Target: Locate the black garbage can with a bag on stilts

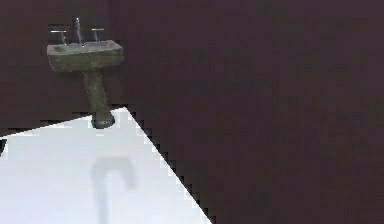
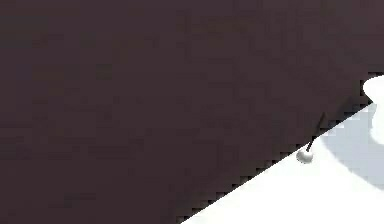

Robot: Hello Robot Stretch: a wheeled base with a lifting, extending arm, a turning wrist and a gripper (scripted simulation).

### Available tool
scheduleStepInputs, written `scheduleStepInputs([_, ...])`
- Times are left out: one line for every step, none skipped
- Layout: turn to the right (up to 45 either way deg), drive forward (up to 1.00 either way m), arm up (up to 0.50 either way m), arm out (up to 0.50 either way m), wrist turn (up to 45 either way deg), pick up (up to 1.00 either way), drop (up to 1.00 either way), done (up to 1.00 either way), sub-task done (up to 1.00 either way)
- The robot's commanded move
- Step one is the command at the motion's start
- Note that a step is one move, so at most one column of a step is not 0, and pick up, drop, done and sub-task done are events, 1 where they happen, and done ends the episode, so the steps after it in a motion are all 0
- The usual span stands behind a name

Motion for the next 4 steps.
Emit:
scheduleStepInputs([0.0,0.5,0.0,0.0,0.0,0.0,0.0,0.0,0.0])
scheduleStepInputs([-45.0,0.0,0.0,0.0,0.0,0.0,0.0,0.0,0.0])
scheduleStepInputs([-45.0,0.0,0.0,0.0,0.0,0.0,0.0,0.0,0.0])
scheduleStepInputs([0.0,0.15,0.0,0.0,0.0,0.0,0.0,0.0,0.0])
